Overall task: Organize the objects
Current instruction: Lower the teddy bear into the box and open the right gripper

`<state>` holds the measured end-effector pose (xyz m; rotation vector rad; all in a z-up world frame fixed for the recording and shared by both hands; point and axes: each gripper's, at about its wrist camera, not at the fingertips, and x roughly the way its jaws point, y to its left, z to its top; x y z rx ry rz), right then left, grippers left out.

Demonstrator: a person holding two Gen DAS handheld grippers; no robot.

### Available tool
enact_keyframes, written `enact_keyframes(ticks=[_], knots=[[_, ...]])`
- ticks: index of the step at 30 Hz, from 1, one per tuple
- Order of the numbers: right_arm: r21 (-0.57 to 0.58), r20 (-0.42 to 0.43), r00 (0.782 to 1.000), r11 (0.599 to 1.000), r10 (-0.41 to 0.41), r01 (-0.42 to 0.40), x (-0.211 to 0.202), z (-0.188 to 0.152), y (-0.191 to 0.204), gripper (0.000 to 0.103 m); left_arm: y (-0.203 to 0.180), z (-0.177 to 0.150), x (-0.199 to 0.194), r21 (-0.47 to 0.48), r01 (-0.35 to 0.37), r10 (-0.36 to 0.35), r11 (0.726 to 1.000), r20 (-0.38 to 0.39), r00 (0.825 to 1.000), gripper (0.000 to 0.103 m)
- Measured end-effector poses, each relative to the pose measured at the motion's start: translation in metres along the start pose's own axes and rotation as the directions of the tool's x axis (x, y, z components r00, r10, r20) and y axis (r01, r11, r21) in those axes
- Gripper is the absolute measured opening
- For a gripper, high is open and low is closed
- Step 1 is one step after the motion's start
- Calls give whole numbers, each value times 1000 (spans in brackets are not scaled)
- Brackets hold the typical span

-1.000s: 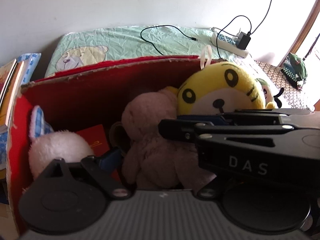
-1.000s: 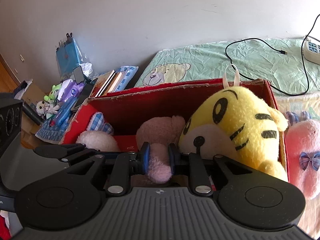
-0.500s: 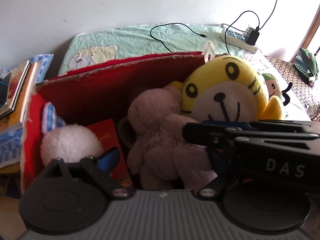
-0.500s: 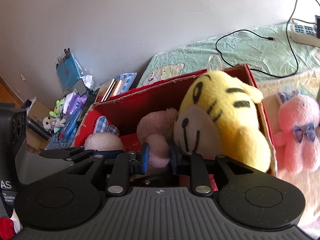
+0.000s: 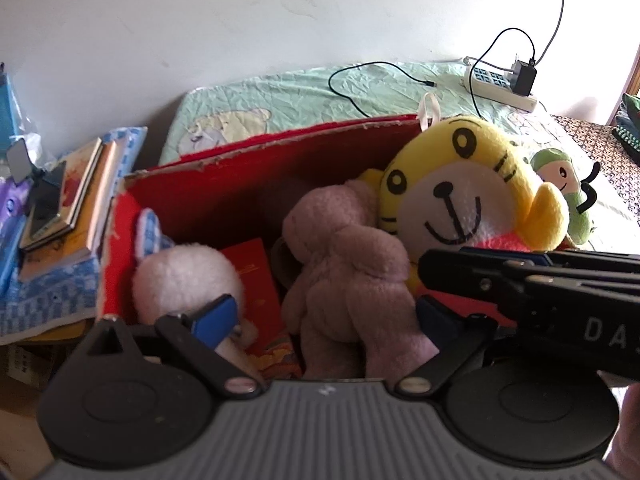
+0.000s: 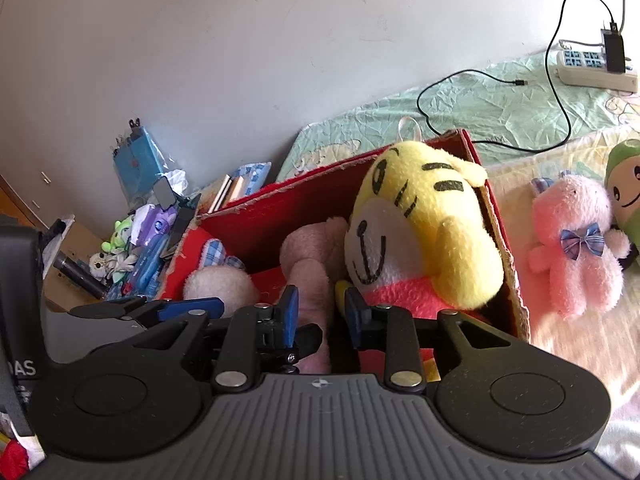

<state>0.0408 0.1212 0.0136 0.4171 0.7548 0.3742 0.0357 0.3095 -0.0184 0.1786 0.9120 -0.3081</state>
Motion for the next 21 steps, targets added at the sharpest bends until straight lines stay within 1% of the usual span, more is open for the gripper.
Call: enact_keyframes(ticks=[3,10,18,21], knots=[[-8,23,1000,1000,1,-1,-7,-3,4,29,-1,-3,-8,0,-23,23,1000,11,1000,97],[-27,46,999,999,20,-19,-16,-11,14,30,1,-10,-24,-5,-89,89,996,24,996,98],[-49,76,995,997,61,-58,-28,-19,25,30,2,-20,-46,-9,-120,120,993,50,991,98],[-57,76,994,996,80,-75,-33,-20,27,30,2,-23,-53,-11,-119,119,993,50,992,98]])
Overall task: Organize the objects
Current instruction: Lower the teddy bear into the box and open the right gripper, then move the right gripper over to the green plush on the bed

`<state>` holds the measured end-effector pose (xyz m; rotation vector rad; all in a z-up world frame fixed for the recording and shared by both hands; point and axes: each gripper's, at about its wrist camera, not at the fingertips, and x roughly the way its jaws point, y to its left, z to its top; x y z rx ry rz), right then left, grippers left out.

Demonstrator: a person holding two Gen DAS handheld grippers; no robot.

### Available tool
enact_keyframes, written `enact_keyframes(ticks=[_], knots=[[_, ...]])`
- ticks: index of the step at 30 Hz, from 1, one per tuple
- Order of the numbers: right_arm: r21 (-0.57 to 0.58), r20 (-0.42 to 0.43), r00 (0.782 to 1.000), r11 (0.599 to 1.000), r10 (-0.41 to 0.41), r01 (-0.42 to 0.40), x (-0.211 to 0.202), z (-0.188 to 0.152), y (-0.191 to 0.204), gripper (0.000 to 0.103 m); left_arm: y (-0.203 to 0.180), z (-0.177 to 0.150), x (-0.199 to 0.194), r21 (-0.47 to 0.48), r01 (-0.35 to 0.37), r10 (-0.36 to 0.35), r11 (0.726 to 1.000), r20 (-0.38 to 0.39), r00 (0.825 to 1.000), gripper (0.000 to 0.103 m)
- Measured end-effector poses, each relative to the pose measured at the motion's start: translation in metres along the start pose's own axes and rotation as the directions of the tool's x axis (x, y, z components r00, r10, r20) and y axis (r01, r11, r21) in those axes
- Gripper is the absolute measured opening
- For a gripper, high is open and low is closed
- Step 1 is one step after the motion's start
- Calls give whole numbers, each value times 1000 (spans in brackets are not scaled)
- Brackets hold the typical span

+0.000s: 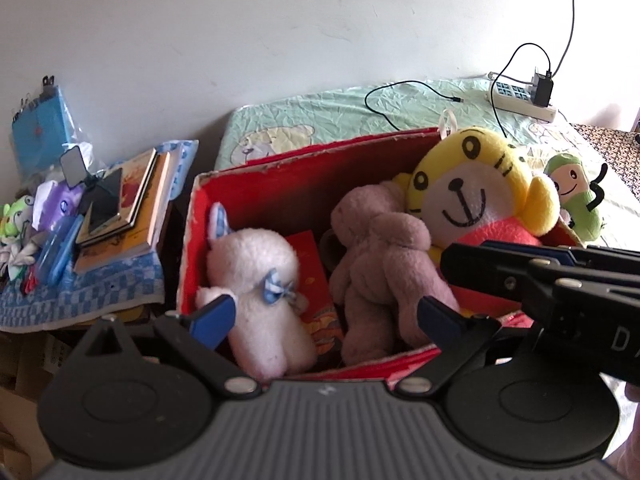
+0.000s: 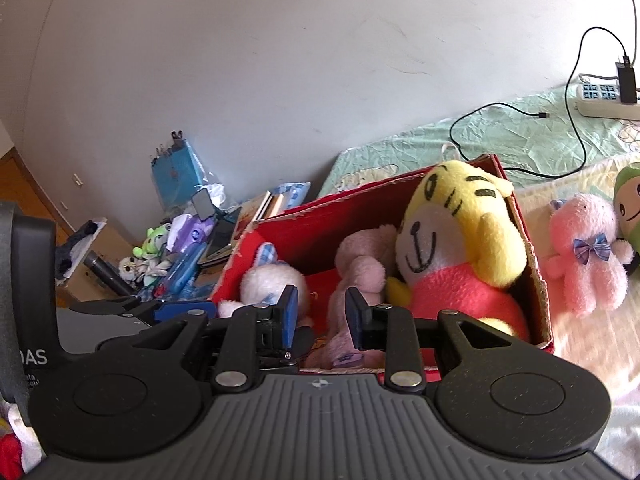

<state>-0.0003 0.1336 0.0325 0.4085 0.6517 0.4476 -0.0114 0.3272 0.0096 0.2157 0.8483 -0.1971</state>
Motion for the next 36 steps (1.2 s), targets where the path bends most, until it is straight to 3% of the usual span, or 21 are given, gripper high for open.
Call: enact_keyframes(ticks=[7,17,23,28,32,36], knots=[[-7,-38,997,997,74,-74,-12,-7,0,30,-5,-14,-16,10,25,-25,1000,7,1000,97],[32,-113,990,996,88,-85,-22,-27,-10,30,-31,-37,-20,67,176,-175,982,-22,984,96],[97,-135,991,995,23,-10,-37,-36,-35,30,-60,-48,-6,108,297,-290,949,-79,954,94],[180,-139,988,980,-61,85,-59,-47,-70,30,-102,-52,8,163,425,-403,890,-153,902,94],[236,-138,984,961,-111,141,-75,-48,-103,30,-144,-48,17,218,475,-441,853,-188,878,94],[265,-139,980,948,-143,176,-89,-41,-141,30,-182,-36,32,211,525,-481,824,-227,847,94]])
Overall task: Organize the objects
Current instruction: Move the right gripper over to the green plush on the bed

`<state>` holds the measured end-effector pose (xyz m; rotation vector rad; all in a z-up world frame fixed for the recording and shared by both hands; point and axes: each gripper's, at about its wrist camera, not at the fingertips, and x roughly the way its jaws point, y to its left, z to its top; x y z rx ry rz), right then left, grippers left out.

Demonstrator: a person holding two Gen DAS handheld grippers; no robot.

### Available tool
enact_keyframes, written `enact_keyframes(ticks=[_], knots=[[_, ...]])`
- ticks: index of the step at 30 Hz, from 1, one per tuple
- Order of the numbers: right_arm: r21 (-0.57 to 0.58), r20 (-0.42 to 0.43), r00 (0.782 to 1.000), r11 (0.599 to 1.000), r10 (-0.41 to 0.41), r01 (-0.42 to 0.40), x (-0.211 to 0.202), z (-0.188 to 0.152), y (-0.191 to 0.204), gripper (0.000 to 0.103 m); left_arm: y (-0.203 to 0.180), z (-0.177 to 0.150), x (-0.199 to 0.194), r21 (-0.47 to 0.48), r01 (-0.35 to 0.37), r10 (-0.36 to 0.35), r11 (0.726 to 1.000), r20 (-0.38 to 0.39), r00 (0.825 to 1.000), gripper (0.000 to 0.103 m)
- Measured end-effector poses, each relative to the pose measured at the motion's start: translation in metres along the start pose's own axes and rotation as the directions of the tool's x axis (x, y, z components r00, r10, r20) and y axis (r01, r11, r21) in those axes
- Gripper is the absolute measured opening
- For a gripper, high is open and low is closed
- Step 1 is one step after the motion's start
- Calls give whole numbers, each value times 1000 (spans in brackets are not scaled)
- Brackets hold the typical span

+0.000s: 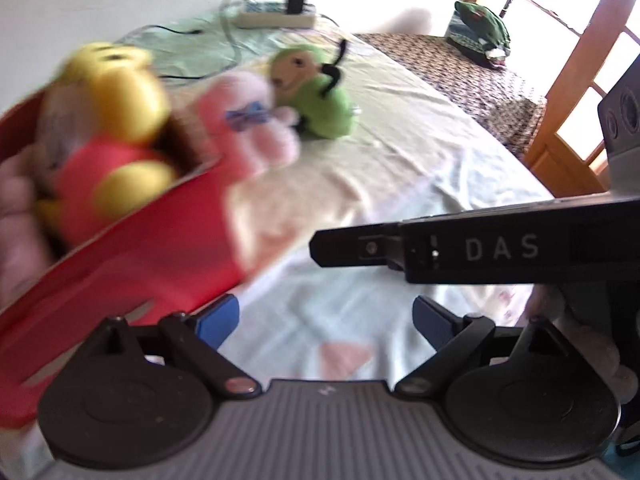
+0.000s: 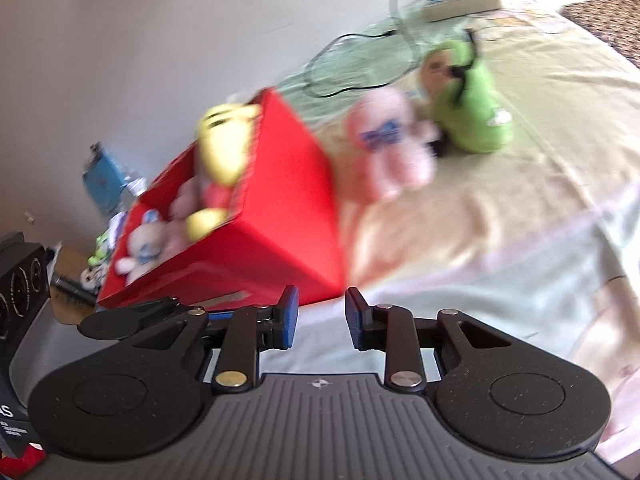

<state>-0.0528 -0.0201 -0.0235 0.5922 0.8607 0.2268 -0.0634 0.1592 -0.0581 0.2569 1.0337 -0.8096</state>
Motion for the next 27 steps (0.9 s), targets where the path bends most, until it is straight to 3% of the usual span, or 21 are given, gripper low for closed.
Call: enact_keyframes(ticks=[4,10,15,22,24,27], knots=[[22,16,1000,1000,-6,6,-11,21,-38,30,-21,24,25,-21,49,-49,999,-6,999,98],[36,33,999,999,8,-10,-17,64,-86,30,-42,60,54,-54,16,-16,998,13,1000,100],[67,39,997,995,66,-69,-9,103,-111,37,-36,92,77,-150,36,-33,988,22,999,101],[106,11,989,983,150,-150,15,151,-130,38,-32,129,94,-170,-61,77,984,87,993,101],[134,-6,985,977,170,-168,24,159,-135,48,-28,139,100,-174,-92,110,980,97,989,101],[151,-34,983,973,182,-175,37,167,-139,50,-21,153,108,-182,-109,130,977,107,986,99]])
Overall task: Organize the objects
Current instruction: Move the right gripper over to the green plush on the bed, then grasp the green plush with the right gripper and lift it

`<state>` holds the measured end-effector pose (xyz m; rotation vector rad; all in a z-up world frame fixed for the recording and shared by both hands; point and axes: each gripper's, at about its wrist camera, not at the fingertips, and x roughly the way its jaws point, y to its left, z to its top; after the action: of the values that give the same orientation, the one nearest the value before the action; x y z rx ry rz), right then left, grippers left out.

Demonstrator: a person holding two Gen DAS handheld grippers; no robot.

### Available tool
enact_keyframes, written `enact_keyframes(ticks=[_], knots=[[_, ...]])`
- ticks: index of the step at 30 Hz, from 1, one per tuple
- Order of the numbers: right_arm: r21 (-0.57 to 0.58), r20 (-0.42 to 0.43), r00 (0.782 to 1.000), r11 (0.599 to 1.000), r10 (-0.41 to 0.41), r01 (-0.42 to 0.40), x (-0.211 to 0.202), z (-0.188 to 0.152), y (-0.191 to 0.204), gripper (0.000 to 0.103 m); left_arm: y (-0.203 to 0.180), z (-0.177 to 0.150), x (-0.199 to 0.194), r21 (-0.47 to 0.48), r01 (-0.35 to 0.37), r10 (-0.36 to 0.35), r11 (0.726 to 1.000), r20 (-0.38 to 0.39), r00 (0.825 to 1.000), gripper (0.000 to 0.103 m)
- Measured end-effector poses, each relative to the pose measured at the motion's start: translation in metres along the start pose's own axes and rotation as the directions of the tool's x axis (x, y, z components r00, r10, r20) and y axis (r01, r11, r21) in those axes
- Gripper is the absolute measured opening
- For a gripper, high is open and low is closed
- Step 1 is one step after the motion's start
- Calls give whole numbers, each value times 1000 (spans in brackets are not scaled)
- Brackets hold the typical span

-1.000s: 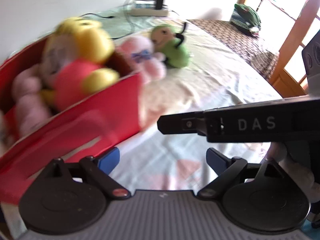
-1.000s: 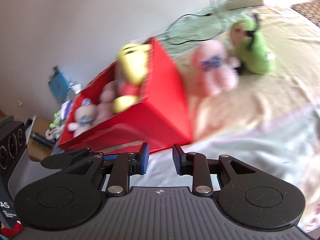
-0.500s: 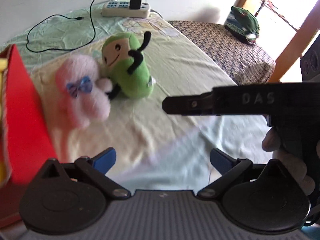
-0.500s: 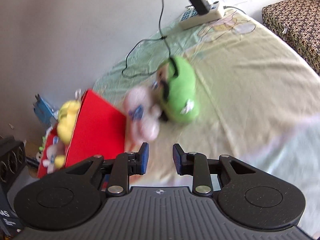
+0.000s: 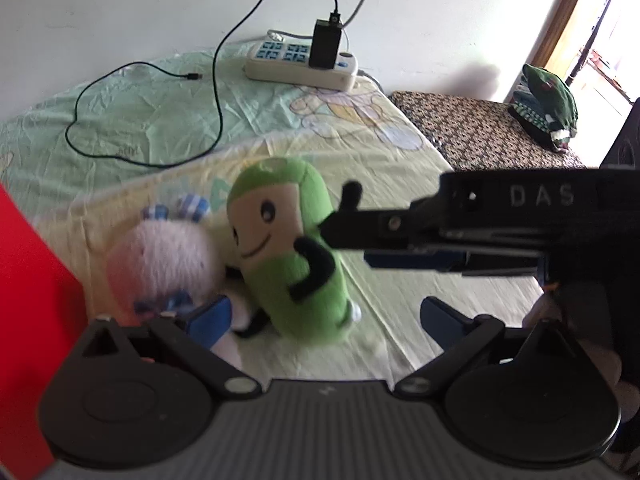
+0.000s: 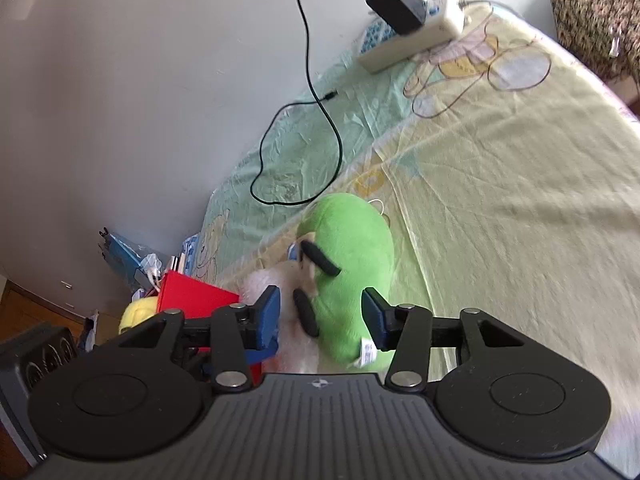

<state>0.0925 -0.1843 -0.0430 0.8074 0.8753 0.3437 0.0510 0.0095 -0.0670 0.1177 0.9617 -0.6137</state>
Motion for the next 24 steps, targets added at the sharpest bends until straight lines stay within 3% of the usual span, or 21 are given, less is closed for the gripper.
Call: enact_keyframes(ticks=[7,18,24], knots=[[32,-38,999,999,-3,4,20,17,-15,50,10,20,27,-37,11,-12,999,-10,1000,89],[135,-88,992,988,90,-78,49,29,-37,62,17,35,57,-36,-68,68,997,-8,998,90],[163,-94,986,980,135,-118,46,30,-44,58,14,36,57,-38,-74,74,997,-5,997,89]])
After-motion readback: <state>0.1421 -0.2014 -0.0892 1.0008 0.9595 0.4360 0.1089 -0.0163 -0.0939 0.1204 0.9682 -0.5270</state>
